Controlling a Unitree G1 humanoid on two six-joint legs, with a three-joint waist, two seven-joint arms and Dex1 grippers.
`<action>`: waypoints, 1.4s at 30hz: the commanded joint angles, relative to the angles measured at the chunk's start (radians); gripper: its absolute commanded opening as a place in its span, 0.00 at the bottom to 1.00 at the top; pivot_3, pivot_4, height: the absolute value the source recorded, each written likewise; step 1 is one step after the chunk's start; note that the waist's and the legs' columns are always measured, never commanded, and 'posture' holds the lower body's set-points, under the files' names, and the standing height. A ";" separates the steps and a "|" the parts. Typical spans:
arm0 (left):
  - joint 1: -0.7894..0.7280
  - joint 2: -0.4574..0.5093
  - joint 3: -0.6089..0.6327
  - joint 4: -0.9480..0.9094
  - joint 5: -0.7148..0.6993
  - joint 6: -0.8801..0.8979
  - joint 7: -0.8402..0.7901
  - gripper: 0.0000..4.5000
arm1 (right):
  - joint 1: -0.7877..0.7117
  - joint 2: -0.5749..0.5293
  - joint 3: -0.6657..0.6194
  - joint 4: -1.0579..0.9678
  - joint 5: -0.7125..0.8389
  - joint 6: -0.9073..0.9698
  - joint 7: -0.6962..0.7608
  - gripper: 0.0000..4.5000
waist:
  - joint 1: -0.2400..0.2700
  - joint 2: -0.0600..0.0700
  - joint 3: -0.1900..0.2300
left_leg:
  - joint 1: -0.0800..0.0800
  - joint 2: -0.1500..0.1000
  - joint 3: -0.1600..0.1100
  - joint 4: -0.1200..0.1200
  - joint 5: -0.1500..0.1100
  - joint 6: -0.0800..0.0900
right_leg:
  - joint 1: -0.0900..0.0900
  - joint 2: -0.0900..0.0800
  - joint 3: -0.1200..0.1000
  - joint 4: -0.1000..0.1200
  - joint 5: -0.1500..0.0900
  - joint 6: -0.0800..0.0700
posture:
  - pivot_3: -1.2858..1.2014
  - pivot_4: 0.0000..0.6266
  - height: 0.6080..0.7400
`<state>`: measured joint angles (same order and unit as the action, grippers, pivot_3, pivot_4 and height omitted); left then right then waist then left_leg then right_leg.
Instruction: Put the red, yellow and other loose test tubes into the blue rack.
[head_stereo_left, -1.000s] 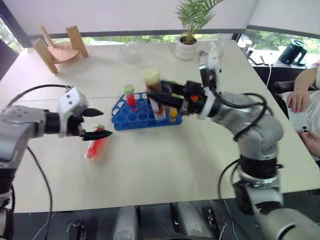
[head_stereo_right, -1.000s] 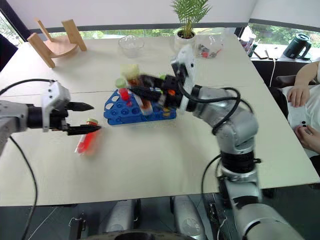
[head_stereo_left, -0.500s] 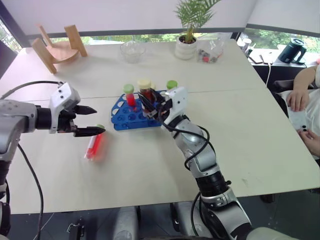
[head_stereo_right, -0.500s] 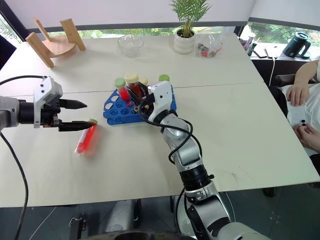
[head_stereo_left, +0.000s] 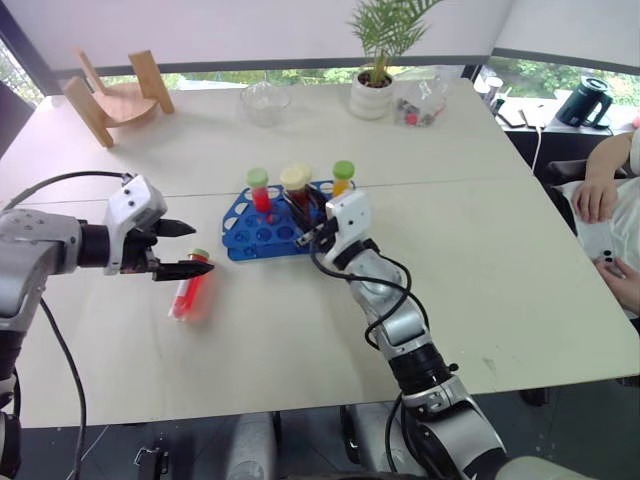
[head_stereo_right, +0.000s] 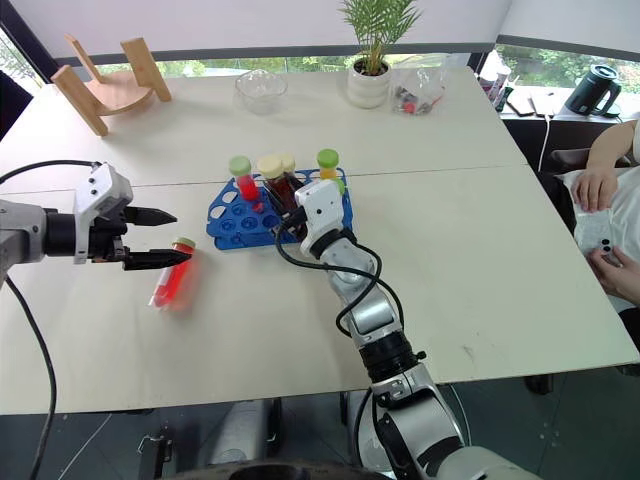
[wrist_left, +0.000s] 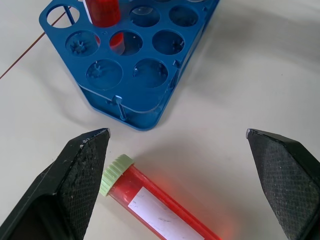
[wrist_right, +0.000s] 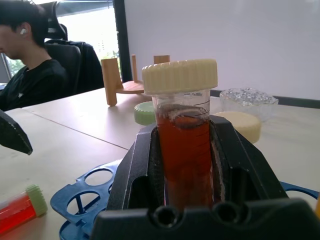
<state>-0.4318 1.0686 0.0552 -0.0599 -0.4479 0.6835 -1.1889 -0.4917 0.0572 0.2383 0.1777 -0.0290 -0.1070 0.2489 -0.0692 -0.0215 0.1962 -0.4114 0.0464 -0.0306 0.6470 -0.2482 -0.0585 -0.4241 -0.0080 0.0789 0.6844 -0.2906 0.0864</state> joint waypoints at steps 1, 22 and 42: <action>-0.003 0.005 0.034 -0.021 -0.010 -0.001 0.004 1.00 | 0.002 0.002 -0.008 0.011 -0.013 -0.034 -0.018 0.19 | 0.000 0.000 0.000 | 0.000 0.000 0.000 0.000 0.000 0.000 | 0.000 0.000 0.000 0.000 0.000 0.000 | 0.52 0.24 1.00; -0.011 -0.016 0.027 -0.011 -0.005 -0.003 0.017 1.00 | -0.010 0.028 0.026 0.111 -0.034 -0.093 0.002 0.19 | -0.001 0.000 0.000 | 0.001 0.000 0.000 0.000 0.000 0.000 | 0.001 0.000 0.000 0.001 0.000 0.000 | 0.52 0.24 1.00; -0.054 -0.013 0.039 0.021 0.059 0.036 0.158 1.00 | 0.072 -0.074 0.044 -0.293 -0.001 0.061 0.123 0.95 | 0.004 0.000 0.000 | 0.001 0.000 0.000 0.001 0.000 0.000 | 0.001 0.000 0.000 0.001 0.000 0.000 | 0.52 0.24 1.00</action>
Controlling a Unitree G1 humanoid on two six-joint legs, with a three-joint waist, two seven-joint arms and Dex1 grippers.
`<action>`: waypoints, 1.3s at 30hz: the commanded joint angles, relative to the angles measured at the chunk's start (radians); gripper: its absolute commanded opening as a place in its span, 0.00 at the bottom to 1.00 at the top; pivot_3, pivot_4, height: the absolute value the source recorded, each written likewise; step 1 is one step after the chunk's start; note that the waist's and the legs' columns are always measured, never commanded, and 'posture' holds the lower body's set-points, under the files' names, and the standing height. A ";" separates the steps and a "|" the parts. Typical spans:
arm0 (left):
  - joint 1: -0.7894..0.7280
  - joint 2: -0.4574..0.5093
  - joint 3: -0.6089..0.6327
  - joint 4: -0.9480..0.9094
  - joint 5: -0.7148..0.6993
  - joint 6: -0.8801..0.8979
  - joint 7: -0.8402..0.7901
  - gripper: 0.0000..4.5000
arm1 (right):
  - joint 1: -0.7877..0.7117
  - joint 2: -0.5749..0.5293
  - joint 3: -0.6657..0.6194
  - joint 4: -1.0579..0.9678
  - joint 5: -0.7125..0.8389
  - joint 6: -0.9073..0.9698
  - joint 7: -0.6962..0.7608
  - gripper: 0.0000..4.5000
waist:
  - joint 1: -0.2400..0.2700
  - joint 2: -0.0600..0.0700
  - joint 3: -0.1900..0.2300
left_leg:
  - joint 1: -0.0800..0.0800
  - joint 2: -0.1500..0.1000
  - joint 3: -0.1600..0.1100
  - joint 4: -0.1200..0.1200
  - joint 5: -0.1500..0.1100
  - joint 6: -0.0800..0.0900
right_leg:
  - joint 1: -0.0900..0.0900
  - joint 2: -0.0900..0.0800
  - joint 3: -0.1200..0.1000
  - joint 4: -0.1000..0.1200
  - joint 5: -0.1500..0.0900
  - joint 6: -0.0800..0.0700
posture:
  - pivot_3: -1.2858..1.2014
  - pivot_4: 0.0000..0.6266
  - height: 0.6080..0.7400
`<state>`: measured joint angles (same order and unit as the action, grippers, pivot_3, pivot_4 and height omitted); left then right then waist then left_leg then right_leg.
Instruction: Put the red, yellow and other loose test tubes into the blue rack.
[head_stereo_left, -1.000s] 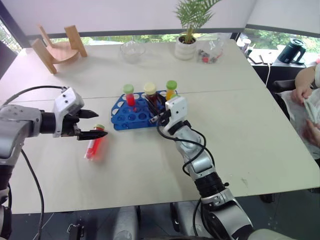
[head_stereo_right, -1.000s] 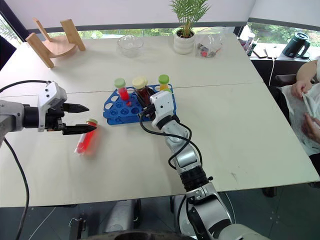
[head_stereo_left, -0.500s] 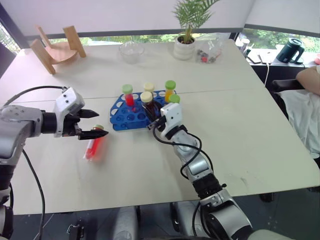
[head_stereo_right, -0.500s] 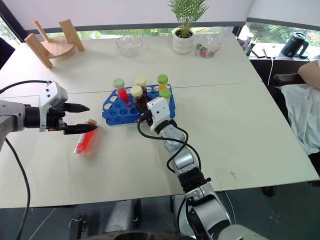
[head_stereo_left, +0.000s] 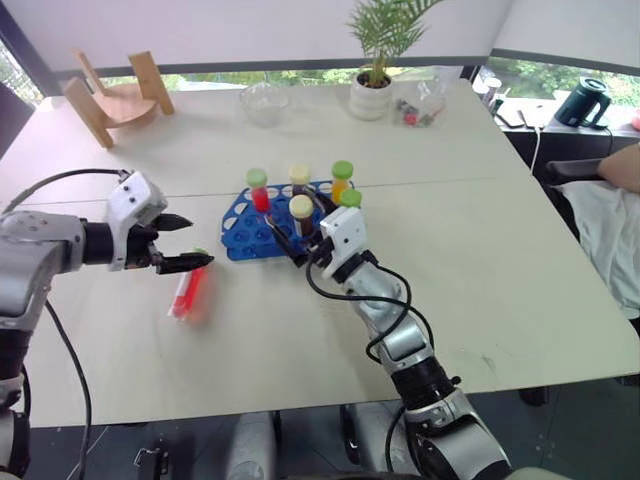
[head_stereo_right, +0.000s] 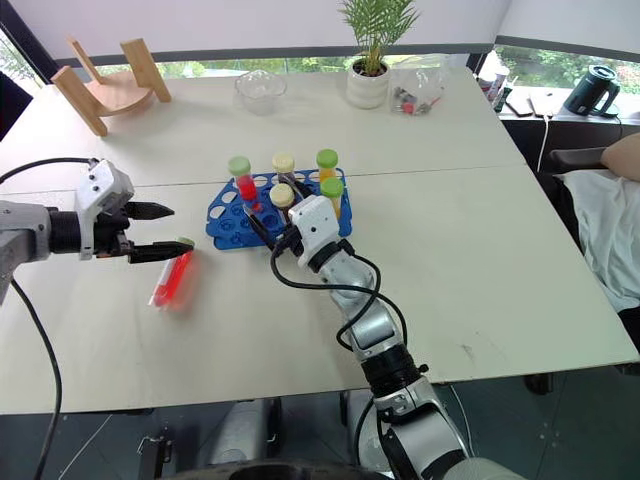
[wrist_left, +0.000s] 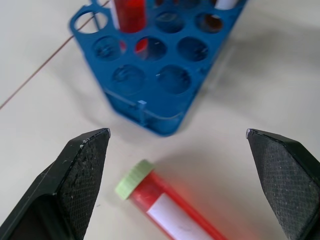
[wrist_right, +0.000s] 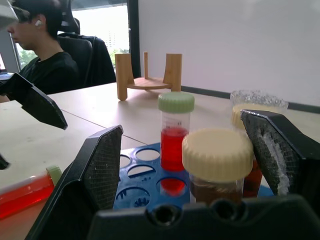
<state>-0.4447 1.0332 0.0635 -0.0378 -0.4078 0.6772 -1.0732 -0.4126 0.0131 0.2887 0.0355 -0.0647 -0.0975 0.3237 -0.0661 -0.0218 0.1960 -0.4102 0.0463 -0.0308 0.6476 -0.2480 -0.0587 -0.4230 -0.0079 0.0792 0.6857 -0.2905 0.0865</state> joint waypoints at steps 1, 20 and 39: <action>-0.064 0.033 0.030 0.007 0.013 0.092 0.052 1.00 | -0.018 -0.055 -0.018 -0.209 0.068 0.099 0.084 0.95 | 0.002 0.000 0.000 | 0.000 0.000 0.000 0.000 0.000 0.000 | 0.000 0.000 0.000 0.000 0.000 0.000 | 0.52 0.24 1.00; -0.762 0.092 -0.814 0.464 -0.273 0.937 0.131 1.00 | -0.187 -0.644 -0.029 -0.617 0.687 0.787 0.745 0.95 | -0.001 -0.001 0.000 | 0.001 -0.001 -0.003 0.001 0.000 0.001 | 0.002 0.001 -0.001 0.000 -0.002 0.001 | 0.52 0.24 1.00; -0.845 -0.216 -0.883 0.783 -0.262 0.937 0.333 0.20 | -0.130 -0.560 -0.031 -0.644 0.645 0.793 0.551 0.96 | 0.022 -0.001 0.000 | -0.003 -0.005 -0.003 0.002 0.000 0.001 | 0.000 -0.002 -0.001 0.001 -0.002 0.002 | 0.52 0.24 1.00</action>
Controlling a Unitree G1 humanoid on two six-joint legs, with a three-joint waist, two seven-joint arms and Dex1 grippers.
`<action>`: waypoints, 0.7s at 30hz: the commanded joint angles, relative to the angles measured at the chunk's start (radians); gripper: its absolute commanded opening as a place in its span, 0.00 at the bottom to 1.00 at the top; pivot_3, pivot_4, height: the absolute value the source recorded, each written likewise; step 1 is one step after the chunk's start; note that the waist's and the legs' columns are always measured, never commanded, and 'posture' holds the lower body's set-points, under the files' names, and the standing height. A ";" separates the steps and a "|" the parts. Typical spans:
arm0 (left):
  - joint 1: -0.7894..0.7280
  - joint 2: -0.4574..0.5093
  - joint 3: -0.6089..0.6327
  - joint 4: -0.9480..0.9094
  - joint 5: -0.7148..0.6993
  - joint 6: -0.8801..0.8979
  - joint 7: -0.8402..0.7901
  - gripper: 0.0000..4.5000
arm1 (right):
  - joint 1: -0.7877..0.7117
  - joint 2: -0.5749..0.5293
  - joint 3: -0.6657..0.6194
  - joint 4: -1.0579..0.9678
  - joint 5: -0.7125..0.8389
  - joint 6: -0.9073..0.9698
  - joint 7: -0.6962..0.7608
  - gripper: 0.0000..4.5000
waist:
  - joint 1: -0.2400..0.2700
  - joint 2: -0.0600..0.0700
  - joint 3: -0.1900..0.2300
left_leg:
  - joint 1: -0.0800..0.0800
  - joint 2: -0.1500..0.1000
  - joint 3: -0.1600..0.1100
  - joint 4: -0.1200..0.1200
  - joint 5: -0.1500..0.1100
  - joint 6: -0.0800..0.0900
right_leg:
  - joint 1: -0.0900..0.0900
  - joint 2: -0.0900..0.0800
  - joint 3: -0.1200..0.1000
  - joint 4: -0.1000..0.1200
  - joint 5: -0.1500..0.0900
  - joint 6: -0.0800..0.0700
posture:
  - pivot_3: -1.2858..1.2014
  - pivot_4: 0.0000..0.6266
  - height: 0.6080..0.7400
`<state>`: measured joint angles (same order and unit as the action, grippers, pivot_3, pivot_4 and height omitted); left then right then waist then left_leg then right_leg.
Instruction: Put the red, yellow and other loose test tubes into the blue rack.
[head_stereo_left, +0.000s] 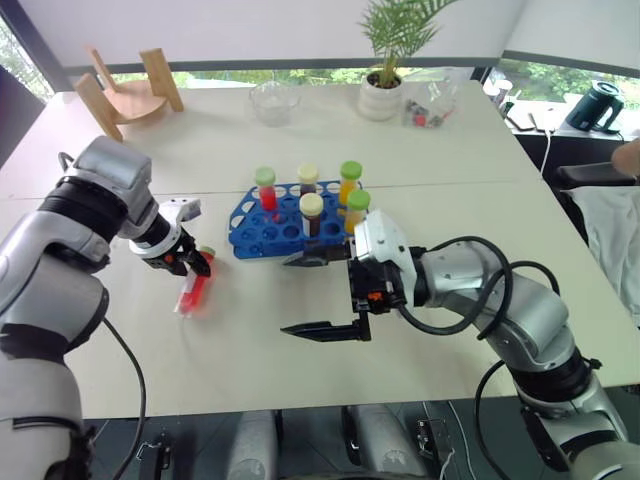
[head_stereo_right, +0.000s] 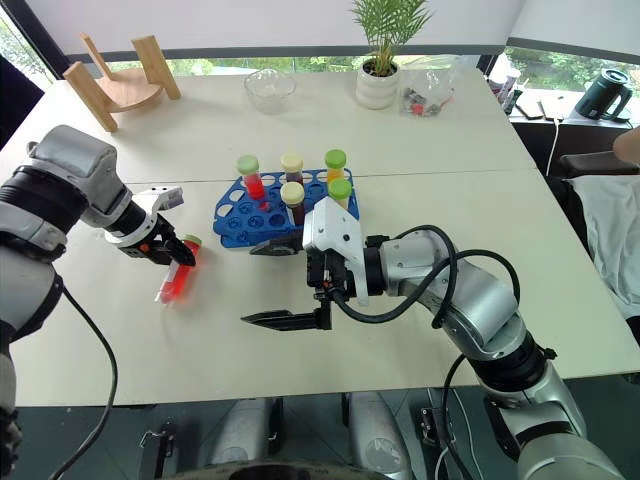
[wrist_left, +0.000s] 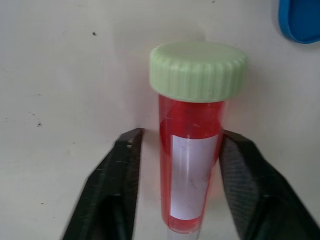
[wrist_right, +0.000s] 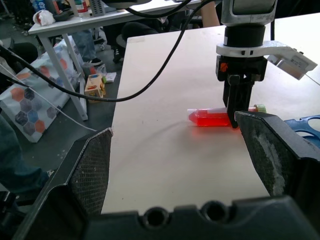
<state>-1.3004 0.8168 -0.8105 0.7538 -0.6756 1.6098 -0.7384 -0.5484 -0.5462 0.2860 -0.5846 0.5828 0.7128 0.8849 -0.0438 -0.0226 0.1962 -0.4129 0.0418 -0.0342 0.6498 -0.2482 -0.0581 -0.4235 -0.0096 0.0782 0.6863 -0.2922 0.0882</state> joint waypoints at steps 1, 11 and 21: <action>0.014 0.005 -0.002 -0.015 0.004 0.005 -0.001 0.17 | 0.010 -0.007 -0.028 -0.021 -0.007 -0.020 -0.012 0.96 | 0.000 0.000 0.000 | 0.000 0.000 0.000 0.000 0.000 0.000 | 0.000 0.000 0.000 0.000 0.000 0.000 | 0.52 0.24 1.00; 0.345 0.313 0.682 -0.290 -0.017 -0.708 -0.291 0.17 | 0.057 -0.125 -0.199 -0.014 0.069 0.054 -0.019 0.96 | -0.007 0.000 0.000 | 0.000 0.003 0.001 -0.002 0.002 -0.004 | -0.002 0.000 0.000 0.001 0.000 -0.001 | 0.52 0.24 1.00; 0.585 -0.111 1.061 -0.734 -0.087 -1.022 -0.087 0.17 | -0.102 -0.179 -0.237 0.149 0.110 0.128 0.054 0.96 | 0.036 0.000 0.000 | 0.005 -0.001 0.000 0.005 0.002 -0.004 | 0.013 -0.003 -0.001 -0.007 0.001 0.001 | 0.52 0.24 1.00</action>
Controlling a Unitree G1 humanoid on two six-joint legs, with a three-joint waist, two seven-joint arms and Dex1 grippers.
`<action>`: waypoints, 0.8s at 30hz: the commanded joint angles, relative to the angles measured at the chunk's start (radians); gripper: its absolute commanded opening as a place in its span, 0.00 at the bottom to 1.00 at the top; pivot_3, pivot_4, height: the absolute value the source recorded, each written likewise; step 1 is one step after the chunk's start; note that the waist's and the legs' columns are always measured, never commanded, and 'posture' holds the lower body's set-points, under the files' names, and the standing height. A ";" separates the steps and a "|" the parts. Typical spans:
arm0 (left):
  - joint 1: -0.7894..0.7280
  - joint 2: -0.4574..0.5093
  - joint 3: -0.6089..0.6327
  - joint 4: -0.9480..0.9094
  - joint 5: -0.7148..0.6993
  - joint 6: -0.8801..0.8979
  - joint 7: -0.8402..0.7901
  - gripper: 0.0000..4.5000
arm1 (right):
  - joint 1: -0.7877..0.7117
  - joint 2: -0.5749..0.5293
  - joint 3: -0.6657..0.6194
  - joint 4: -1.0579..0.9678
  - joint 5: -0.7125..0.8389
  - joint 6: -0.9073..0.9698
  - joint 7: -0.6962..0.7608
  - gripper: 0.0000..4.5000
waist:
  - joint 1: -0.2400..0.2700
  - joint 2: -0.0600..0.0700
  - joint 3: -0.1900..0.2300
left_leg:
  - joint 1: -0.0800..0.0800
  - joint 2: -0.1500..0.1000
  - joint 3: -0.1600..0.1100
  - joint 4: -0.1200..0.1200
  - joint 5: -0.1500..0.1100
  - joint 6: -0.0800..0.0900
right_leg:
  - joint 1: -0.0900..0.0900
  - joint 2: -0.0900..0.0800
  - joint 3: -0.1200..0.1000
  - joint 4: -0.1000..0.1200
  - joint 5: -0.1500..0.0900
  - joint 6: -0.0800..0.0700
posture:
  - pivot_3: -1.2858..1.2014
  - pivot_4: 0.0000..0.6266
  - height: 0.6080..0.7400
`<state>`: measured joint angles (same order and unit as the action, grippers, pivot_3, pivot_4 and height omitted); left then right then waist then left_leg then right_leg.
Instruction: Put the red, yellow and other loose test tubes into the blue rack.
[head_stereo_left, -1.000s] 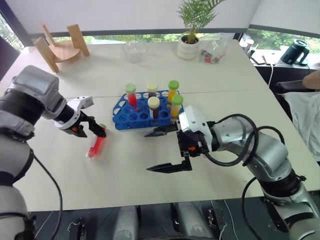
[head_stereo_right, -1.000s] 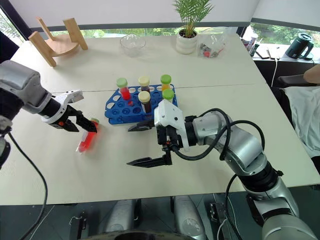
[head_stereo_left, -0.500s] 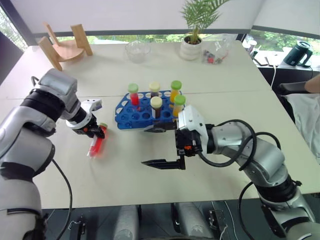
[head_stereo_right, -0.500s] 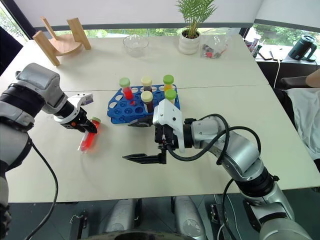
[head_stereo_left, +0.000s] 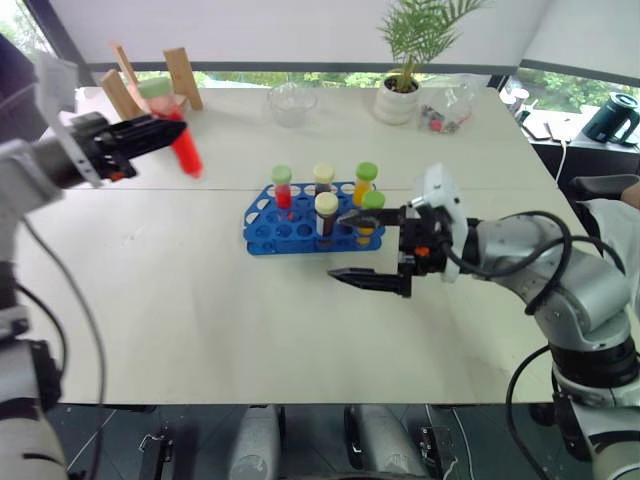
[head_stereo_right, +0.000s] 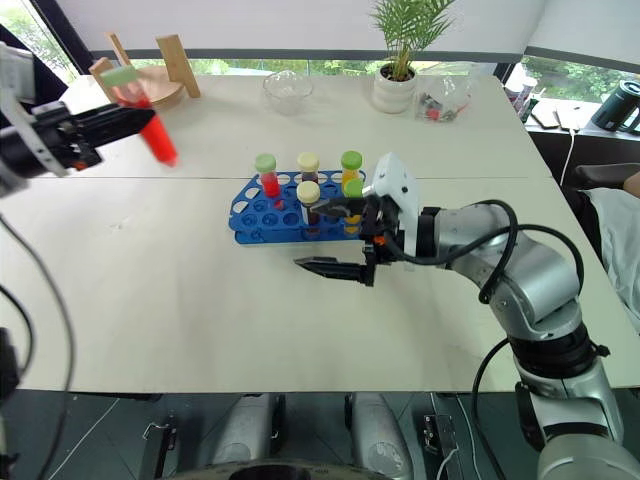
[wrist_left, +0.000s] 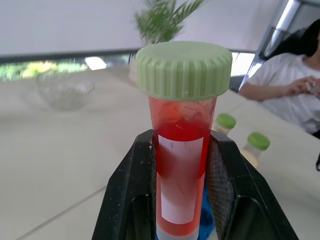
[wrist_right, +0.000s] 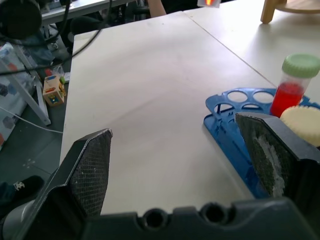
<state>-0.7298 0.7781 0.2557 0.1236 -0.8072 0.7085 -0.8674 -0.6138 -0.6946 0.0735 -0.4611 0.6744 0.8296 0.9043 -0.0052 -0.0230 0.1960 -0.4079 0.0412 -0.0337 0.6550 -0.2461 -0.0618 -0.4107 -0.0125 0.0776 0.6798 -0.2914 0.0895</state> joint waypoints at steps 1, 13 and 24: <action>0.026 -0.110 -0.021 -0.119 0.072 -0.159 0.050 0.17 | -0.044 -0.041 -0.024 0.039 0.017 0.015 0.045 0.96 | -0.004 0.000 0.000 | 0.000 0.000 0.000 0.002 0.000 0.000 | 0.000 0.000 0.000 0.000 0.001 0.002 | 0.52 0.24 1.00; 0.177 -0.312 -0.218 -0.022 0.363 -0.503 0.008 0.17 | -0.063 -0.102 -0.024 0.044 0.030 0.089 0.061 0.96 | -0.013 0.001 0.000 | 0.001 0.001 0.000 -0.002 -0.001 0.003 | -0.002 0.002 0.001 0.001 0.003 0.004 | 0.52 0.24 1.00; 0.206 -0.322 -0.221 0.050 0.415 -0.561 -0.014 0.17 | -0.039 -0.079 -0.029 0.025 0.025 0.096 0.006 0.96 | -0.011 0.001 0.000 | 0.000 0.000 0.000 -0.002 -0.001 0.003 | -0.002 0.002 0.001 0.000 0.003 0.004 | 0.52 0.24 1.00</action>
<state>-0.5391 0.4473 0.0239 0.1749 -0.4077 0.1659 -0.8766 -0.6496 -0.7765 0.0730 -0.4076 0.6924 0.9452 0.9130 -0.0166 -0.0225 0.1957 -0.4075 0.0415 -0.0335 0.6531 -0.2475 -0.0593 -0.4125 -0.0109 0.0789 0.6802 -0.2887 0.0934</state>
